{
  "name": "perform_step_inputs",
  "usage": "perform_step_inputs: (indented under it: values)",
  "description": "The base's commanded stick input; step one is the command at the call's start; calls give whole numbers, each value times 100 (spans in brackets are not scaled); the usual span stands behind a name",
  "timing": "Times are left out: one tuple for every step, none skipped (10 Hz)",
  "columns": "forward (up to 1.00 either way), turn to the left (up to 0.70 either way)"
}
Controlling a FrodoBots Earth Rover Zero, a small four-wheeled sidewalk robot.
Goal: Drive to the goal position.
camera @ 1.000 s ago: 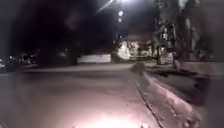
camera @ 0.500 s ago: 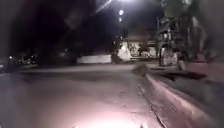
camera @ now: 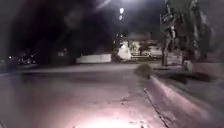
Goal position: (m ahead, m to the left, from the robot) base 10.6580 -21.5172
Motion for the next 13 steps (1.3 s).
perform_step_inputs:
  values:
    - [70, 0]
    - [70, 0]
    - [70, 0]
    - [70, 0]
    - [70, 0]
    - [70, 0]
    - [70, 0]
    - [70, 0]
    - [70, 0]
    - [70, 0]
    - [70, 0]
    - [70, 0]
    - [70, 0]
